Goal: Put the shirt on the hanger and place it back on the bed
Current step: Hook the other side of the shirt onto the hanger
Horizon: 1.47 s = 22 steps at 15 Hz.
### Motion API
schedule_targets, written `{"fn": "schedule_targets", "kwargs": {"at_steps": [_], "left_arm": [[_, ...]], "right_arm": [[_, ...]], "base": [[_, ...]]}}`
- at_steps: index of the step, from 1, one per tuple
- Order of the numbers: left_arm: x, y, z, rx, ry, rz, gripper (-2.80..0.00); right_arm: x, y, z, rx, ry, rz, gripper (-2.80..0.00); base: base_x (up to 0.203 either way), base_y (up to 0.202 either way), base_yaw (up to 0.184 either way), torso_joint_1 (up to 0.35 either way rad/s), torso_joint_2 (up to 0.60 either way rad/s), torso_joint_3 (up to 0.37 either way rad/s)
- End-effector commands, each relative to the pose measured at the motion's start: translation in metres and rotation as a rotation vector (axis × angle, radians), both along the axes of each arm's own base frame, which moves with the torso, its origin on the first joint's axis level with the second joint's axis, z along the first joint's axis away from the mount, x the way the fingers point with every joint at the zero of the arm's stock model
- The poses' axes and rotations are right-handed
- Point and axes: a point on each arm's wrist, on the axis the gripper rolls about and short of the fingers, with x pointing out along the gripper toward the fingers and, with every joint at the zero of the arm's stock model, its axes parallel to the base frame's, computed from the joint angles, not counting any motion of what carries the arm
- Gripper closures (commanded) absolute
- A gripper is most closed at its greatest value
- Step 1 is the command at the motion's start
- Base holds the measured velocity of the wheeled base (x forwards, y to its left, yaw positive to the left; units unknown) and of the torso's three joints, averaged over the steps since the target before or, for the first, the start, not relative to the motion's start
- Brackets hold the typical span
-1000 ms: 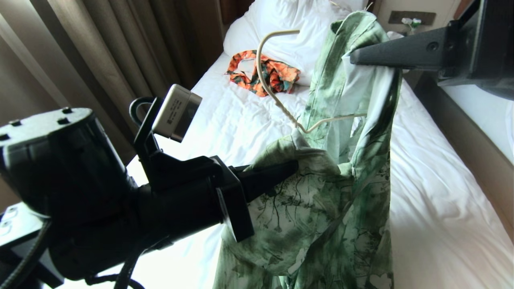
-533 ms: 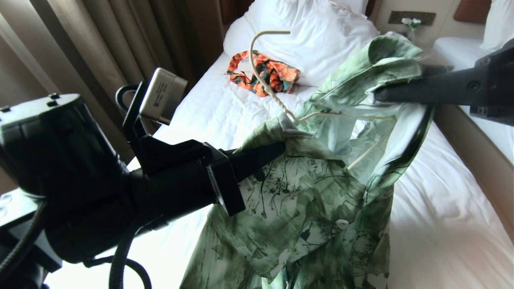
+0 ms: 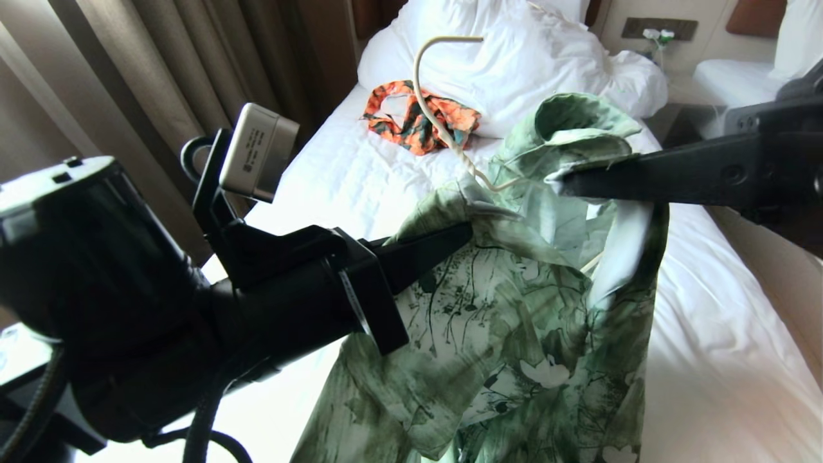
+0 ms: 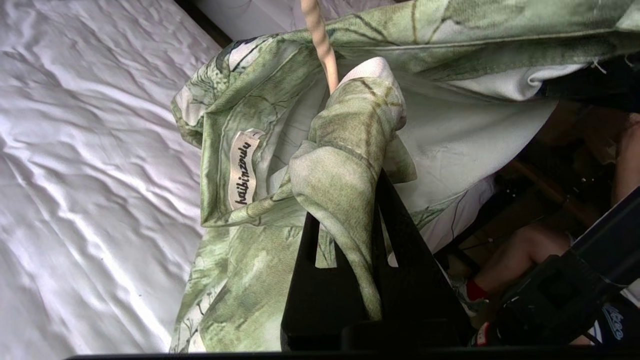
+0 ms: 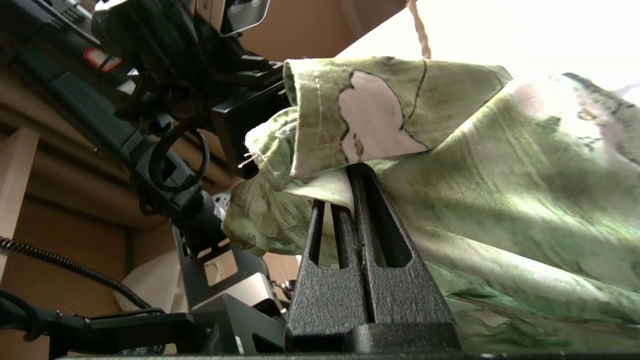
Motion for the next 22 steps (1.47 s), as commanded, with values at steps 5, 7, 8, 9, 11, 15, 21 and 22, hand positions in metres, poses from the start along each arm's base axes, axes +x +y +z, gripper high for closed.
{"fn": "schedule_targets", "kwargs": {"at_steps": [5, 7, 8, 9, 11, 15, 21, 22], "left_arm": [[-0.002, -0.005, -0.001, -0.016, 0.006, 0.011, 0.00], [-0.001, -0.005, 0.000, -0.023, -0.003, 0.018, 0.00], [-0.001, -0.004, -0.001, -0.016, -0.004, 0.025, 0.00], [-0.001, -0.002, -0.001, -0.012, -0.008, 0.030, 0.00], [-0.002, -0.003, -0.004, 0.009, -0.001, 0.016, 0.00], [-0.006, -0.003, -0.006, 0.027, 0.012, 0.001, 0.00], [-0.007, -0.004, -0.009, 0.062, 0.018, -0.002, 0.00], [-0.007, -0.004, -0.011, 0.075, 0.022, -0.002, 0.00]], "right_arm": [[0.007, 0.019, -0.004, -0.027, -0.001, 0.044, 0.00], [0.006, 0.019, -0.004, -0.028, -0.001, 0.042, 0.00], [0.005, 0.017, -0.002, -0.023, -0.007, 0.036, 0.00], [0.001, 0.010, 0.003, -0.009, -0.027, 0.008, 0.00], [0.007, -0.001, 0.007, -0.009, -0.053, -0.079, 0.00], [0.029, -0.008, 0.000, -0.064, -0.086, -0.209, 0.00], [0.043, -0.025, 0.002, -0.059, -0.126, -0.310, 0.00], [0.042, -0.026, 0.004, -0.055, -0.133, -0.310, 0.00]], "base": [[0.000, 0.000, 0.000, 0.000, 0.00, 0.000], [0.000, 0.000, 0.000, 0.000, 0.00, 0.000], [0.000, 0.000, 0.000, 0.000, 0.00, 0.000], [0.000, 0.000, 0.000, 0.000, 0.00, 0.000], [0.000, 0.000, 0.000, 0.000, 0.00, 0.000], [0.000, 0.000, 0.000, 0.000, 0.00, 0.000], [0.000, 0.000, 0.000, 0.000, 0.00, 0.000], [0.000, 0.000, 0.000, 0.000, 0.00, 0.000]]}}
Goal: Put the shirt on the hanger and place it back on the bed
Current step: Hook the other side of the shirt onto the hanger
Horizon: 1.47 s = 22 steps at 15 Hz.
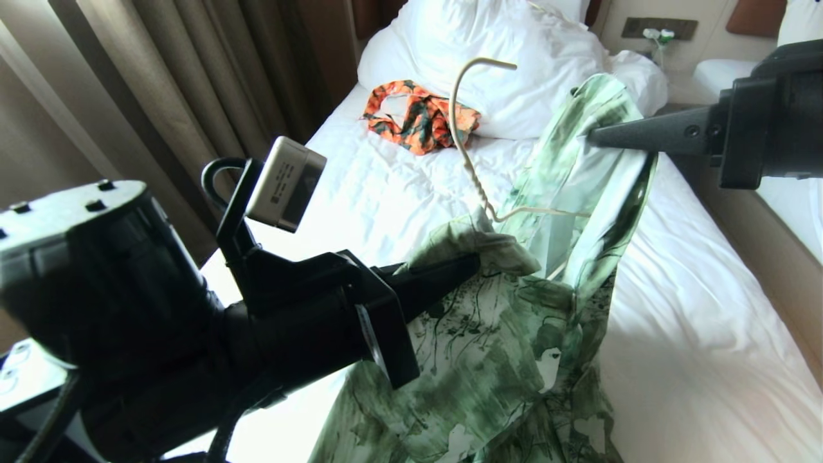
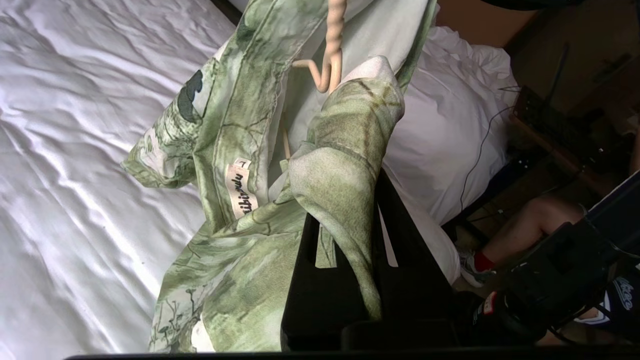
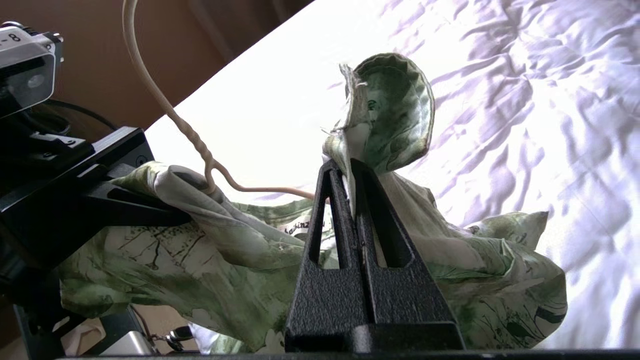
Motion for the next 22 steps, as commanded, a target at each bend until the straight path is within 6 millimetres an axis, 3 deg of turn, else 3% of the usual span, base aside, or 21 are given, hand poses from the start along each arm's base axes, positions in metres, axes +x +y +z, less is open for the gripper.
{"fn": "schedule_targets", "kwargs": {"at_steps": [1, 6, 9, 14, 17, 22], "left_arm": [[0.000, 0.000, -0.001, 0.011, 0.007, 0.000, 0.00], [0.004, -0.004, -0.007, 0.077, 0.052, 0.007, 0.00], [0.018, 0.001, -0.006, 0.078, 0.045, 0.062, 0.00], [0.024, 0.005, -0.002, 0.067, 0.029, 0.100, 0.00], [0.031, 0.008, -0.003, 0.092, 0.005, 0.128, 0.00], [0.040, 0.012, 0.000, 0.080, -0.004, 0.194, 0.00]], "right_arm": [[-0.001, -0.001, 0.003, 0.006, -0.012, -0.002, 0.00], [-0.015, -0.006, 0.015, 0.043, -0.077, 0.019, 0.00], [-0.026, -0.005, 0.014, 0.042, -0.073, 0.050, 0.00], [-0.030, 0.006, 0.003, 0.021, -0.034, 0.098, 0.00], [-0.027, 0.002, 0.004, 0.024, -0.041, 0.038, 0.00], [-0.032, 0.013, 0.002, 0.017, -0.029, 0.094, 0.00]], "base": [[0.000, 0.000, 0.000, 0.000, 0.00, 0.000], [0.000, 0.000, 0.000, 0.000, 0.00, 0.000], [0.000, 0.000, 0.000, 0.000, 0.00, 0.000], [0.000, 0.000, 0.000, 0.000, 0.00, 0.000], [0.000, 0.000, 0.000, 0.000, 0.00, 0.000], [0.000, 0.000, 0.000, 0.000, 0.00, 0.000]]}}
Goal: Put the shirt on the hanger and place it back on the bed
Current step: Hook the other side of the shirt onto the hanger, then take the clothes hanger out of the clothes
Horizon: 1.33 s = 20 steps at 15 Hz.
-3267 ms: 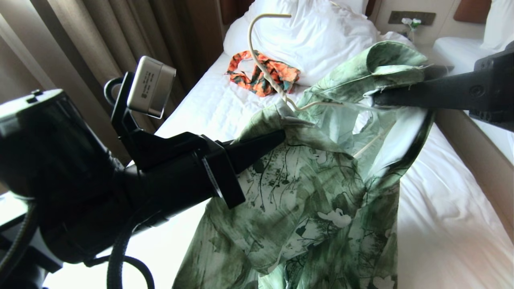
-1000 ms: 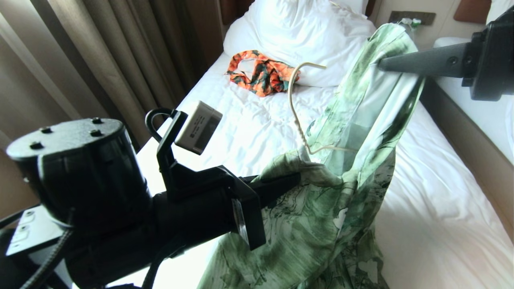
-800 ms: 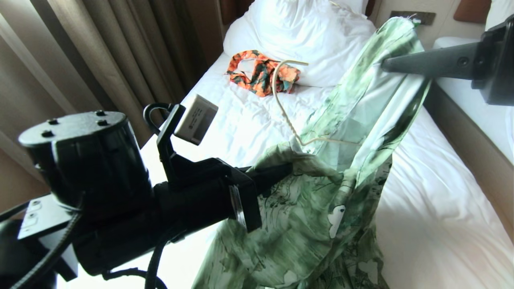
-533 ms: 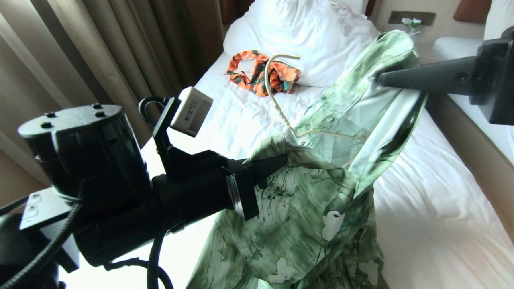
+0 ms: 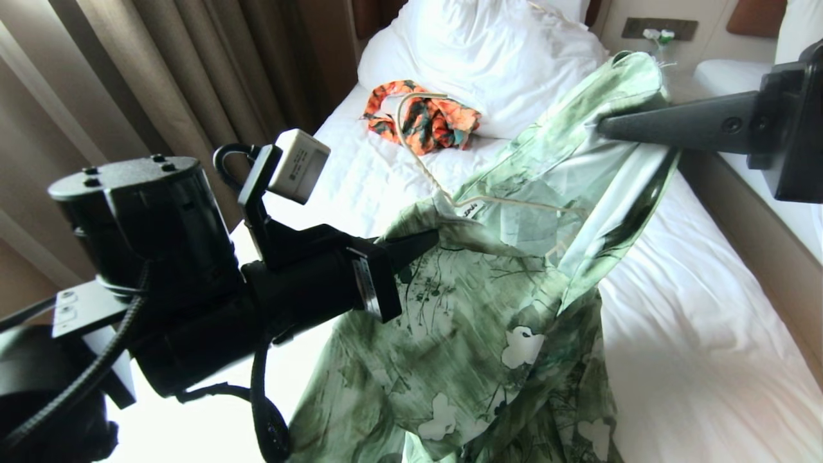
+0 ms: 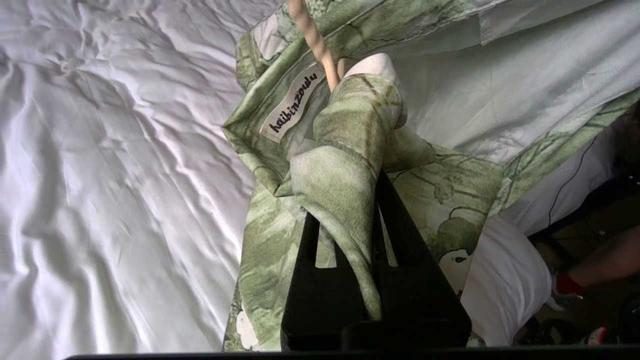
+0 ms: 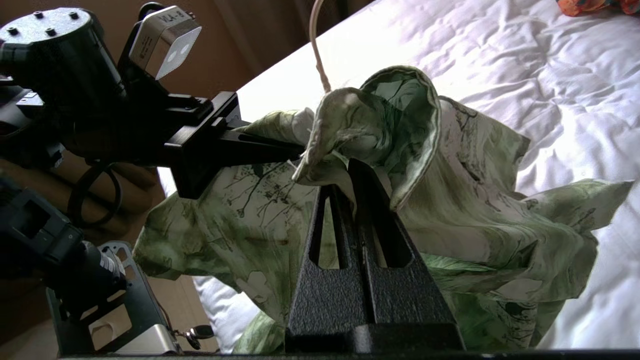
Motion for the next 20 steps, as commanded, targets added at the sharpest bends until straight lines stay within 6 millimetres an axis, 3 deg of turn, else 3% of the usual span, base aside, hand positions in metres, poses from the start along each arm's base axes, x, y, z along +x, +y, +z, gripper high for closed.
{"fn": "schedule_targets", "kwargs": {"at_steps": [1, 5, 6, 13, 19, 20], "left_arm": [[-0.001, -0.002, 0.000, -0.006, -0.003, 0.001, 0.00], [-0.013, -0.008, 0.004, -0.077, -0.055, -0.047, 0.00], [-0.017, -0.009, 0.005, -0.107, -0.083, -0.061, 0.00], [-0.028, -0.012, 0.005, -0.155, -0.115, -0.103, 0.00], [-0.031, -0.014, 0.003, -0.150, -0.107, -0.123, 0.00], [-0.032, -0.015, 0.003, -0.150, -0.107, -0.123, 0.00]], "right_arm": [[-0.001, 0.009, -0.006, -0.018, 0.021, 0.037, 0.00], [0.005, 0.022, -0.018, -0.053, 0.055, 0.062, 0.00], [0.007, 0.027, -0.021, -0.062, 0.063, 0.069, -2.80], [0.006, 0.033, -0.020, -0.059, 0.063, 0.090, -2.80], [0.000, 0.018, 0.017, 0.048, -0.018, 0.058, -2.80], [0.000, 0.018, 0.017, 0.049, -0.019, 0.059, 0.00]], "base": [[0.000, 0.000, 0.000, 0.000, 0.00, 0.000], [0.000, 0.000, 0.000, 0.000, 0.00, 0.000], [0.000, 0.000, 0.000, 0.000, 0.00, 0.000], [0.000, 0.000, 0.000, 0.000, 0.00, 0.000], [0.000, 0.000, 0.000, 0.000, 0.00, 0.000], [0.000, 0.000, 0.000, 0.000, 0.00, 0.000]]}}
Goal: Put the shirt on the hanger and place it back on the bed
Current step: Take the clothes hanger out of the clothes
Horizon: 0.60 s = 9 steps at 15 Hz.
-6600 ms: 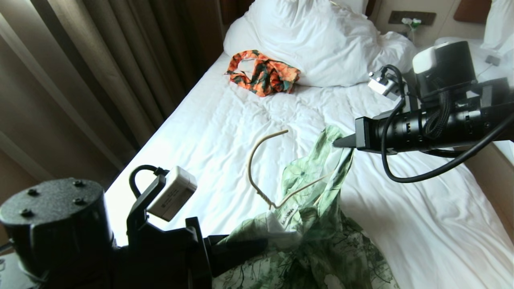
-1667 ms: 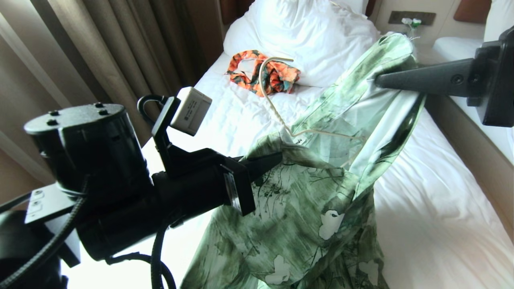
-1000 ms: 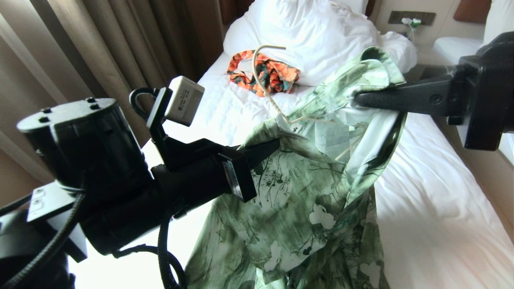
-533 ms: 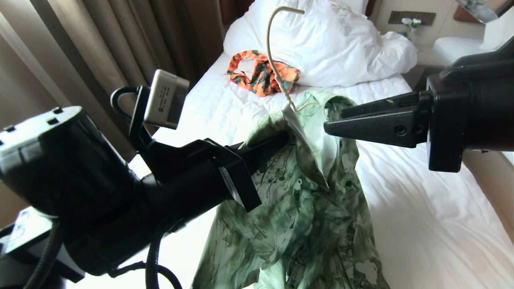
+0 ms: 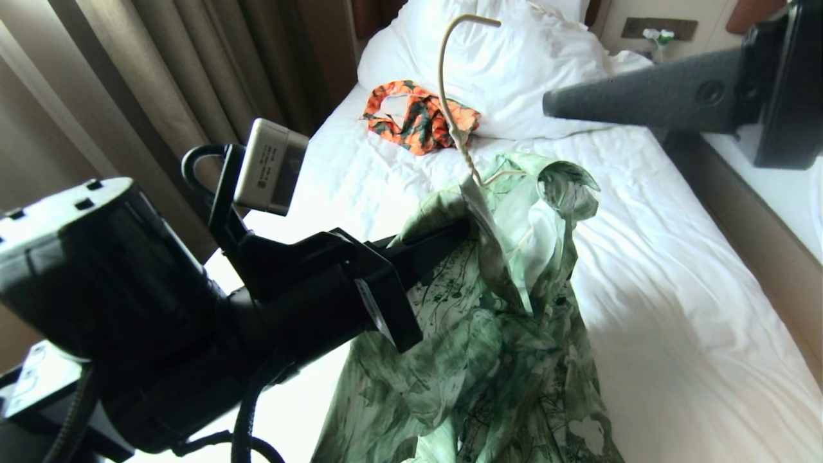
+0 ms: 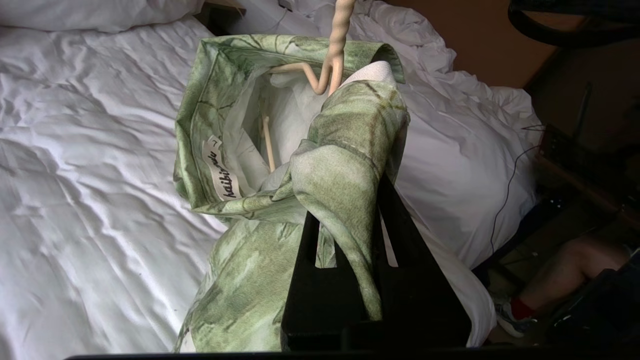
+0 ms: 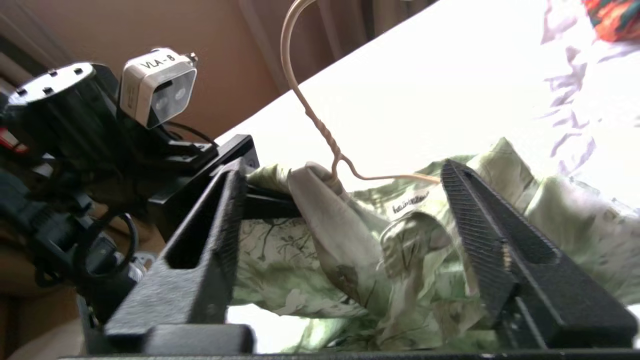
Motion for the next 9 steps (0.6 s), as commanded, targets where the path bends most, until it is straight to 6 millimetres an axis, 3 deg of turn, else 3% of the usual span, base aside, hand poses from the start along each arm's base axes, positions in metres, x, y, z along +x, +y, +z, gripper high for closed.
{"fn": "schedule_targets", "kwargs": {"at_steps": [1, 9], "left_arm": [[0.000, 0.000, 0.000, -0.004, -0.001, -0.003, 0.00], [-0.001, -0.001, 0.000, -0.009, 0.009, -0.012, 0.00]], "right_arm": [[0.001, 0.001, 0.004, 0.010, -0.008, 0.001, 0.00], [0.010, 0.039, 0.000, -0.116, 0.019, -0.115, 0.00]], "base": [[0.000, 0.000, 0.000, 0.000, 0.00, 0.000], [0.000, 0.000, 0.000, 0.000, 0.00, 0.000]]}}
